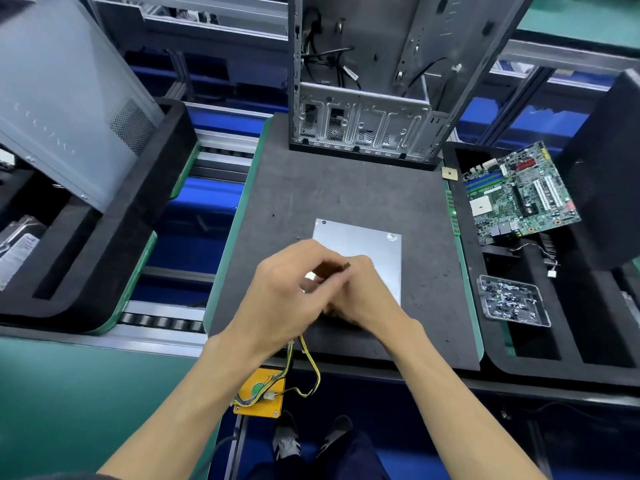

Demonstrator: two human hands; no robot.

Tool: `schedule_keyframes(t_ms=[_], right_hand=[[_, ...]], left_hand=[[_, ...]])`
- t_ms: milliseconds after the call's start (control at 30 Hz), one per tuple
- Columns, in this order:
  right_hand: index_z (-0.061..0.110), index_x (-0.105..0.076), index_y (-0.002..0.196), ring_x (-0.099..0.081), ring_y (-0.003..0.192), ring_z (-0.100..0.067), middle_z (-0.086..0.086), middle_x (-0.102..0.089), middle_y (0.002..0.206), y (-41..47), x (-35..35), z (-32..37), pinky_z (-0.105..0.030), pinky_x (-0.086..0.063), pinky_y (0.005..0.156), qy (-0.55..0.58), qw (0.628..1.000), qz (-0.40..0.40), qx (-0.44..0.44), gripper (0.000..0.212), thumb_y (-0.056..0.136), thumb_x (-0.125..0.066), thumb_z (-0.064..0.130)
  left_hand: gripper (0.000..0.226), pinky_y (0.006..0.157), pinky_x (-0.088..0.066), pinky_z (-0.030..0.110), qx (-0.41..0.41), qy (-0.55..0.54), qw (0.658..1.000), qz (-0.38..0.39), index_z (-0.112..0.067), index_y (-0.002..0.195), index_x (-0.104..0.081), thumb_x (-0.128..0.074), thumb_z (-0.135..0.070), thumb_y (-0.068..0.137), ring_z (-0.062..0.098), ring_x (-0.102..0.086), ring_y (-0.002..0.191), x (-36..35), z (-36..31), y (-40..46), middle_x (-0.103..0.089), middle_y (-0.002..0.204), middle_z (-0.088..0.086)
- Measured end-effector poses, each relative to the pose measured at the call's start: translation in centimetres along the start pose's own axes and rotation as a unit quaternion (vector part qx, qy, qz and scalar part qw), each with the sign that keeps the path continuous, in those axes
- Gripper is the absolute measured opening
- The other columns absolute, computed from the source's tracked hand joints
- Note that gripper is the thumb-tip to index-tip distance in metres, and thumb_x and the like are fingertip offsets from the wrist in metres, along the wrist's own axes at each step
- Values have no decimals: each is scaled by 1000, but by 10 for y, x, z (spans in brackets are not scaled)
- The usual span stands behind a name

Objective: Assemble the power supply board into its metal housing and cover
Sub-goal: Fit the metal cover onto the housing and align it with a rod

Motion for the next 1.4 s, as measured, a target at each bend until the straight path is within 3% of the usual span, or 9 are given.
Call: schedule_keyframes(t_ms=[167,367,600,767,900,1067,1200,1333,1400], right_hand=[[24,-73,115,-68,66,-11,16,-70,79,2,0,-8,-22,-55,59,54,998,43,-1,26,90,-72,27],[8,-64,78,-61,57,-20,13,-55,60,6,-3,-10,-46,-55,59,51,999,10,-14,19,87,-79,18],[55,-66,100,-57,59,-4,14,-65,72,8,1,-3,-36,-54,62,124,991,43,-12,42,92,-74,15],[23,-70,95,-48,59,-5,5,-55,68,10,-2,-4,-23,-44,60,104,993,53,-16,16,87,-79,13],[44,-65,85,-55,57,-5,18,-60,66,7,2,-7,-28,-49,59,127,990,49,-33,31,89,-73,15],[51,-61,84,-49,53,-5,16,-56,62,7,-3,-2,-16,-41,54,122,991,37,-35,37,85,-74,16],[31,-67,87,-54,54,-4,14,-59,66,4,-3,-10,-16,-43,53,143,987,53,-47,20,92,-72,13],[12,-70,110,-45,55,-5,6,-54,64,8,-2,-13,-19,-40,55,99,992,47,-63,23,88,-75,9],[34,-70,103,-51,55,-7,9,-58,63,7,-2,-9,-19,-43,54,128,989,55,-57,25,89,-75,13]], left_hand=[[41,93,-56,28,81,-68,994,26,-16,138,-60,-60,-4,98,7,-71,101,10,20,0,-74,112,-5],[21,83,-59,27,65,-87,994,-13,-17,109,-69,-72,-11,89,13,-72,91,12,29,-2,-70,97,-6],[49,97,-50,17,105,-101,988,55,-28,144,-51,-62,-19,97,6,-70,105,15,39,-2,-74,108,-16],[18,92,-56,30,101,-90,990,45,-13,113,-71,-68,-12,95,9,-72,97,14,37,-2,-76,100,-10],[36,106,-44,22,133,-95,978,132,-23,138,-58,-51,-13,104,12,-60,124,15,38,0,-69,124,-15],[26,95,-54,34,110,-82,985,103,-26,122,-66,-61,-18,98,10,-69,104,14,31,3,-74,102,-13],[45,108,-45,38,145,-90,970,176,-40,146,-42,-42,-28,103,17,-56,128,14,35,3,-67,127,-18],[35,100,-52,41,119,-57,985,115,-28,130,-61,-61,-31,95,11,-65,113,15,31,6,-71,113,-13],[31,98,-52,43,126,-58,982,124,-27,127,-64,-53,-22,99,14,-66,111,16,35,7,-71,113,-14]])
Point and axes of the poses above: each hand's wrist, its own y-axis towards the middle knuckle, its own x-axis out of the back of the hand, z = x × y, the point moved 3 cm from there along y, towards the middle knuckle
